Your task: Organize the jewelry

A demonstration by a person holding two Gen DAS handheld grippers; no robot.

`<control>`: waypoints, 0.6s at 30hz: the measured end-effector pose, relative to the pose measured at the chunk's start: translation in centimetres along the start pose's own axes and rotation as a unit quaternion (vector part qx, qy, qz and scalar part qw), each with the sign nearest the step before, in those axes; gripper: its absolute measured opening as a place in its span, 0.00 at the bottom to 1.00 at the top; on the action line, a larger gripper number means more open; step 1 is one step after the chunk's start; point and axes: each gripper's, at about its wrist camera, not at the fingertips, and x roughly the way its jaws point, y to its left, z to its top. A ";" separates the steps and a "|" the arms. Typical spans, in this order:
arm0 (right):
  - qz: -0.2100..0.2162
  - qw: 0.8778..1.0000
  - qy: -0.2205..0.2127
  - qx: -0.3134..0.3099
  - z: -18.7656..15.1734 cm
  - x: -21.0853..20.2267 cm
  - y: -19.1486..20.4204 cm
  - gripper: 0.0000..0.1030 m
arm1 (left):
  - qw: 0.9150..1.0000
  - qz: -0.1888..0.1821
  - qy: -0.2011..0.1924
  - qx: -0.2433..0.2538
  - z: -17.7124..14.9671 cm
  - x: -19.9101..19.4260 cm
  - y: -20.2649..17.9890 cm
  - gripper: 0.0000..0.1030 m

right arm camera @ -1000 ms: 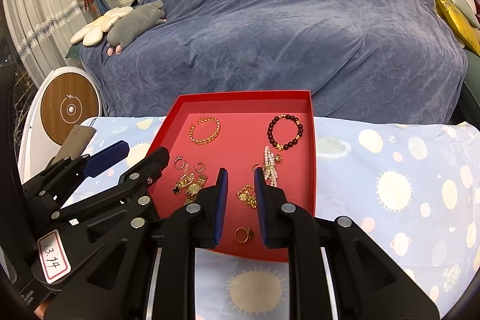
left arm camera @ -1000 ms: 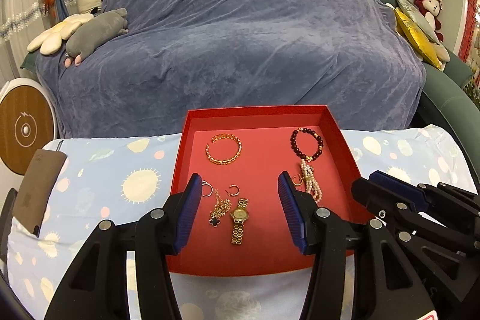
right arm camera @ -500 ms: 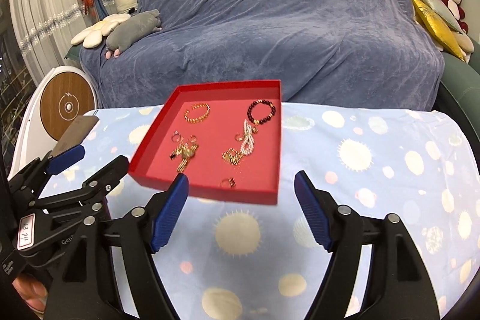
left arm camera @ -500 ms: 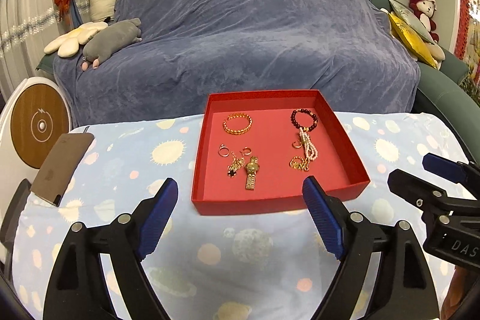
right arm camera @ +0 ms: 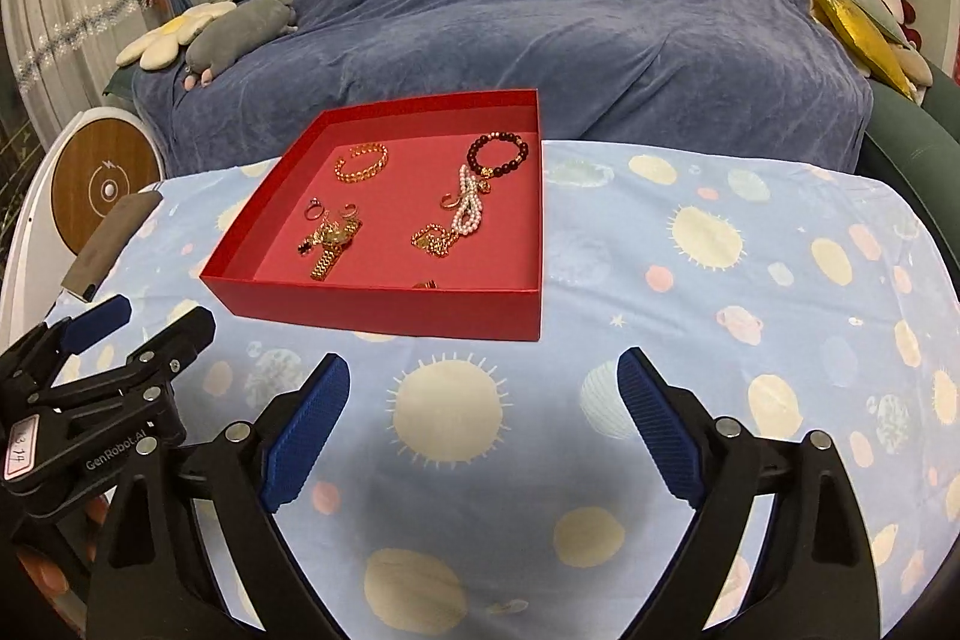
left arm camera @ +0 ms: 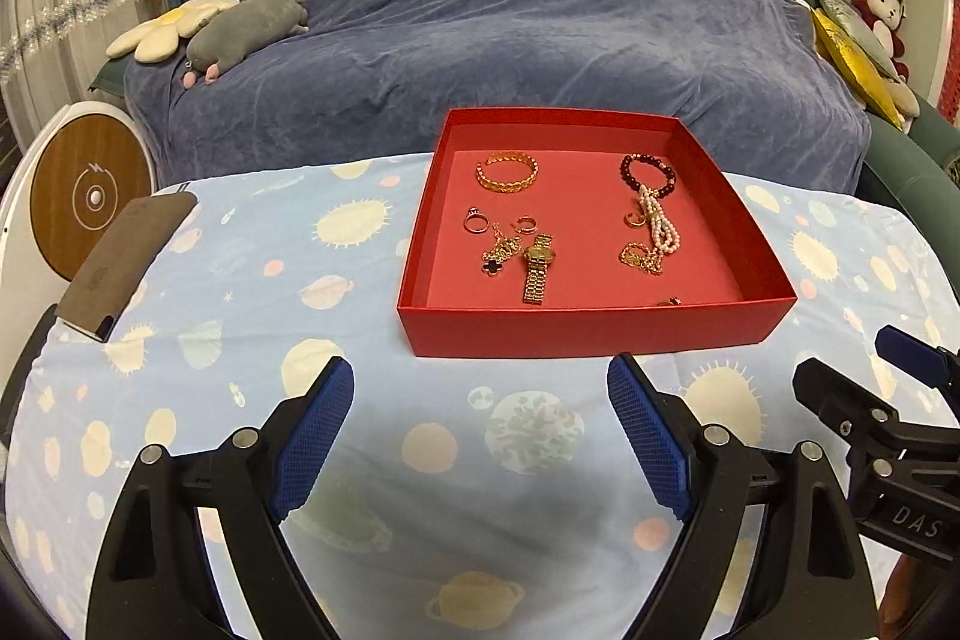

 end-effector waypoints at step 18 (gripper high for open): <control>-0.006 1.000 -0.019 -0.020 -0.5 -0.8 0.8 0.88 | 1.000 0.000 0.009 0.017 -0.9 0.3 -0.9 0.83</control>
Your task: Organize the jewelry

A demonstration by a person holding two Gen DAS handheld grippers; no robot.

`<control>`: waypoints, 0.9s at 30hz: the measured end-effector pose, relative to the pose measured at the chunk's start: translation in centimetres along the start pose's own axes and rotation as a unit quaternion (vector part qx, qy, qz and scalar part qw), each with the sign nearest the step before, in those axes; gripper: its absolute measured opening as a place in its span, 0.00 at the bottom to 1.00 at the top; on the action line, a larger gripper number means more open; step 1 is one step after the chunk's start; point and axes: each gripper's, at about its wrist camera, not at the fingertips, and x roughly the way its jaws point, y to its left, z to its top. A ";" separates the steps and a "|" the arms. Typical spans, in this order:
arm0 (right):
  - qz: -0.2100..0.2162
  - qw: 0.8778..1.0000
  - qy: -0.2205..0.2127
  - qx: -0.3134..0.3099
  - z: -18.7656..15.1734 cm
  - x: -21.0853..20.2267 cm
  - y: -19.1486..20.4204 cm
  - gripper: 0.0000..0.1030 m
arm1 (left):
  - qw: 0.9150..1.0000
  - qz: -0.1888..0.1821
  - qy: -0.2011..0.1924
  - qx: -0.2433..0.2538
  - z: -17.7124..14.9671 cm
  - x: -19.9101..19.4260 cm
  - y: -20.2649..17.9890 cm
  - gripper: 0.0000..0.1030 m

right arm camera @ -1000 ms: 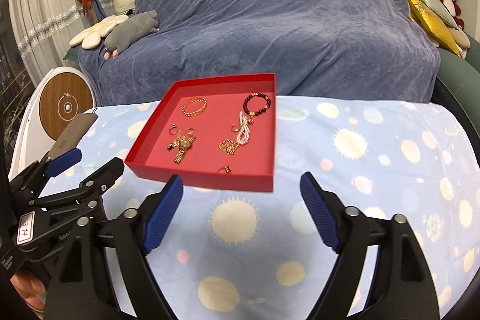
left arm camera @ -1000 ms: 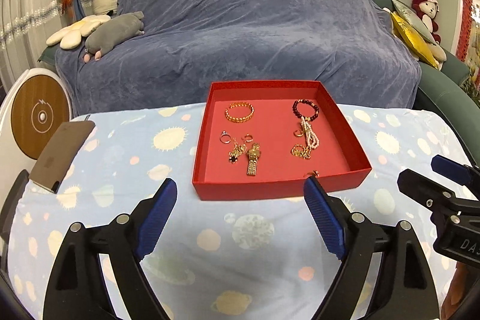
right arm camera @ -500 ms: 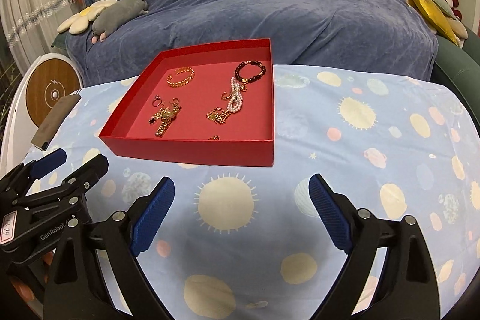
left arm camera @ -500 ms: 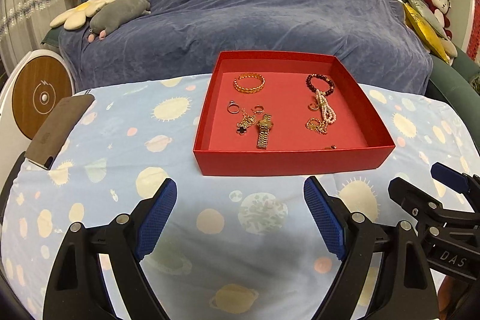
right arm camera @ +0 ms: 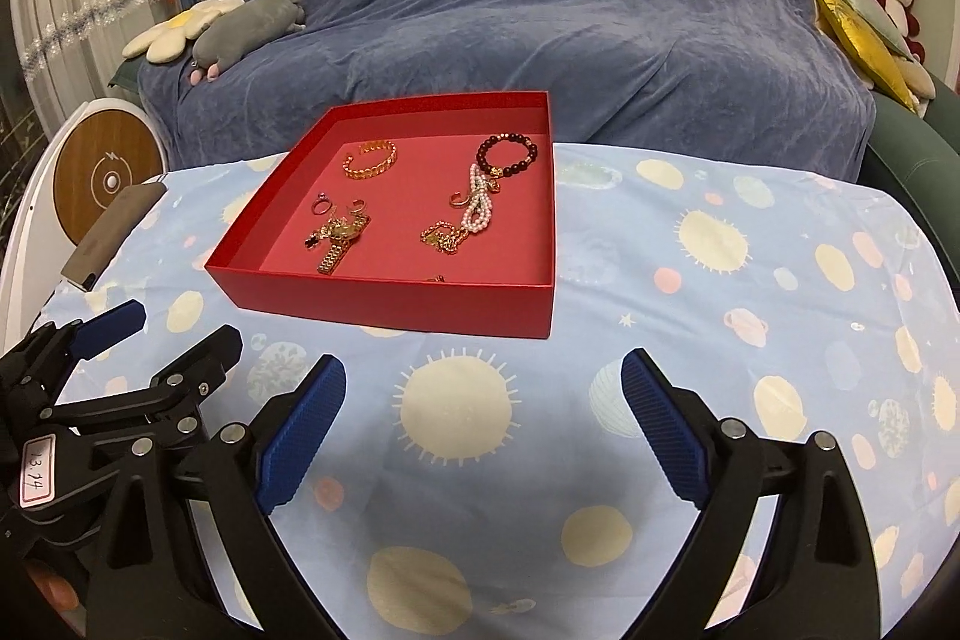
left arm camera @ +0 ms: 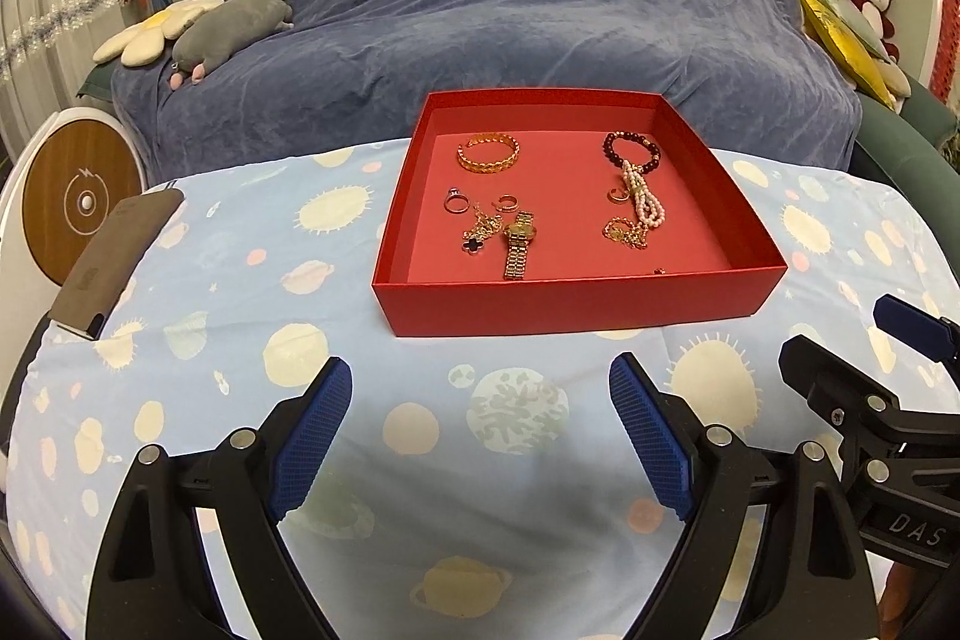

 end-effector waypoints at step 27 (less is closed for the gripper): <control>-0.002 1.000 -0.005 -0.005 0.1 -0.3 0.2 0.90 | 1.000 -0.002 -0.002 -0.005 0.1 -0.3 0.2 0.83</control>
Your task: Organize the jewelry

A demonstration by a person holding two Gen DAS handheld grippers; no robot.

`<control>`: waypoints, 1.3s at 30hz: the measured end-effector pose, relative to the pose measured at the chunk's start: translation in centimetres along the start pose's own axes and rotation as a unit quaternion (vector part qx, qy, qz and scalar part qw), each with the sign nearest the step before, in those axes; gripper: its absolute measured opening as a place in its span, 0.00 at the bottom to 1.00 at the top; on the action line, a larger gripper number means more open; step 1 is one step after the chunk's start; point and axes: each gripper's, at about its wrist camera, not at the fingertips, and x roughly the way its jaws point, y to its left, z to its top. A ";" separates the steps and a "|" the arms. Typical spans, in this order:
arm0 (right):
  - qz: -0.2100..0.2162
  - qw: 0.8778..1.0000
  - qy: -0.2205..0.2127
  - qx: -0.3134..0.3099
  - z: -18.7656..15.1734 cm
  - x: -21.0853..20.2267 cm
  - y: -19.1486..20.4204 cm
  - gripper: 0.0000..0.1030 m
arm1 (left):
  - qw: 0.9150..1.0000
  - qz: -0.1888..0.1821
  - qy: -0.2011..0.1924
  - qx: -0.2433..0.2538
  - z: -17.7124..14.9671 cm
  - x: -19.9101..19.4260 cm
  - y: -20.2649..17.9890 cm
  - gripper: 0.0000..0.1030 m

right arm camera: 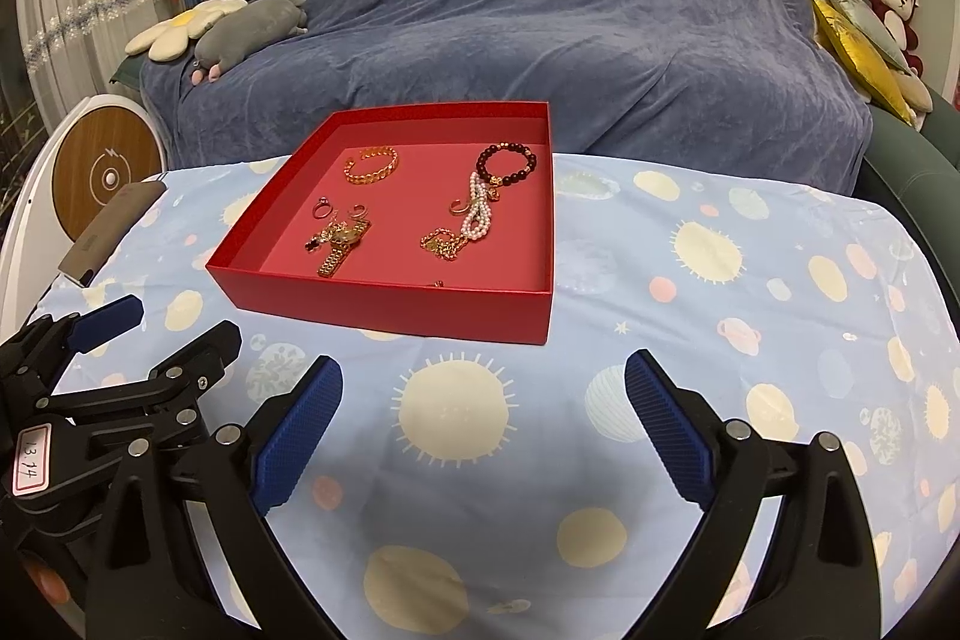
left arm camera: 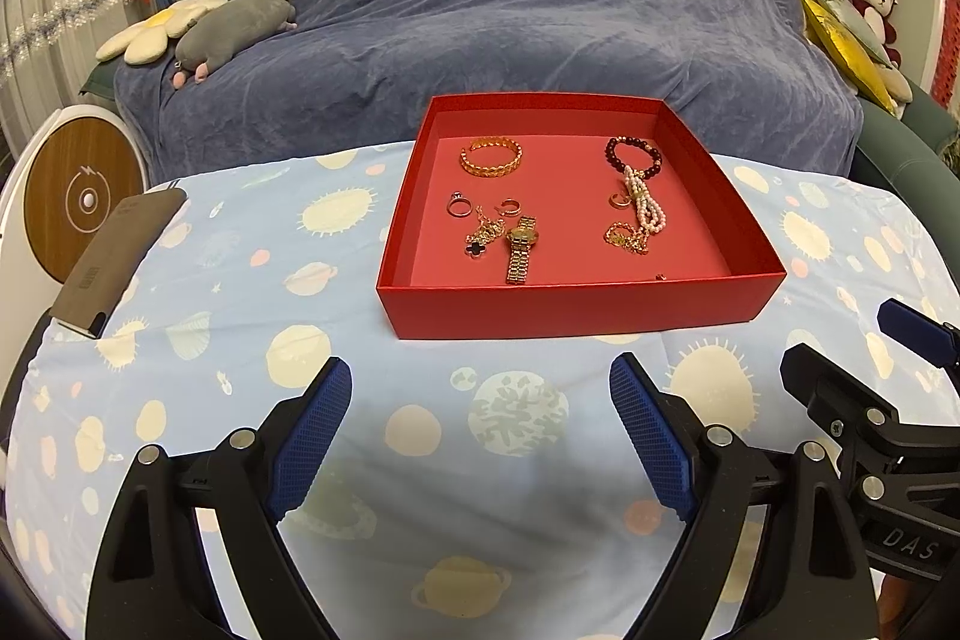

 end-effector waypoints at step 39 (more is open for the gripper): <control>0.000 1.000 -0.006 0.000 0.1 -0.3 0.3 0.91 | 0.999 0.031 -0.019 -0.006 0.1 -0.8 -0.3 0.83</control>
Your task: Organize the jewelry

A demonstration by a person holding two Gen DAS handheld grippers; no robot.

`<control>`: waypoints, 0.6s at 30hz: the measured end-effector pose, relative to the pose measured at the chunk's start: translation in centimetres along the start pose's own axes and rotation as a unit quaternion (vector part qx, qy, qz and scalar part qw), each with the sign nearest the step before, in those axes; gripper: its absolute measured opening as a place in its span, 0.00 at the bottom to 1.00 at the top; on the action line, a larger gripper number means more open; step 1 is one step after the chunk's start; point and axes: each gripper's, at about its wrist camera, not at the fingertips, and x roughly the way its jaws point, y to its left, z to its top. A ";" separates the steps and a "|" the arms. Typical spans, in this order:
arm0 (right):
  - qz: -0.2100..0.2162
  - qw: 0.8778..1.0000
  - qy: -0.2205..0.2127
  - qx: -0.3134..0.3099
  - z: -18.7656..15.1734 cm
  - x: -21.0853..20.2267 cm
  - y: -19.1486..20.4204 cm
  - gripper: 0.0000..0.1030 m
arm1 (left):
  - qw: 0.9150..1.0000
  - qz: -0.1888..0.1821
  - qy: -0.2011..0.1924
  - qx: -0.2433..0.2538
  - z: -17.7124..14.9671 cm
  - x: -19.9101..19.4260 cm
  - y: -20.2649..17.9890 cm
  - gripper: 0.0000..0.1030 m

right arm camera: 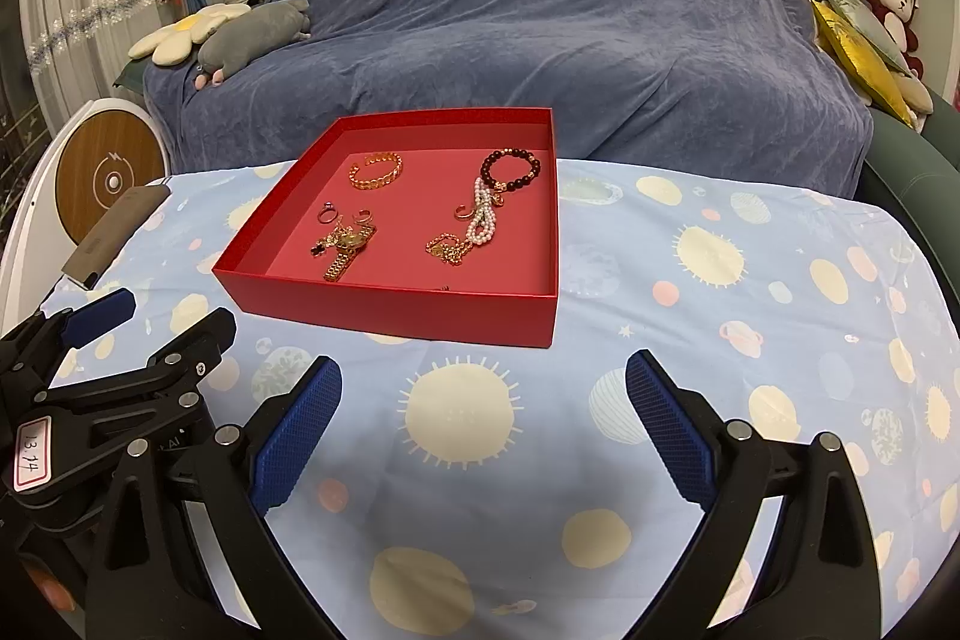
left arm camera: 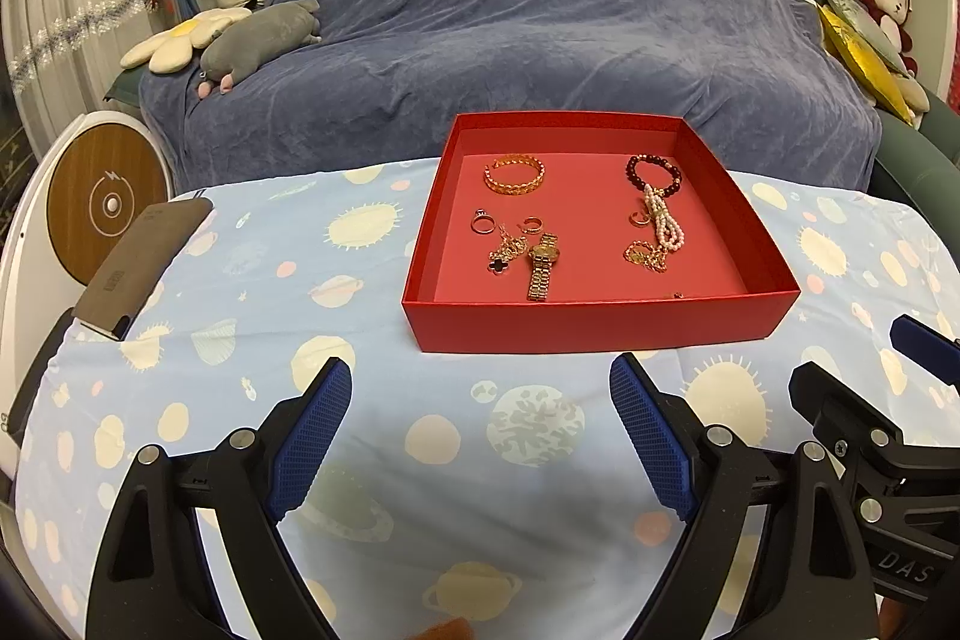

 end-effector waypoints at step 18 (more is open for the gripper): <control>0.002 1.000 0.001 0.002 0.1 -0.1 0.1 0.91 | 1.000 0.004 -0.004 -0.003 -0.1 -0.2 0.1 0.83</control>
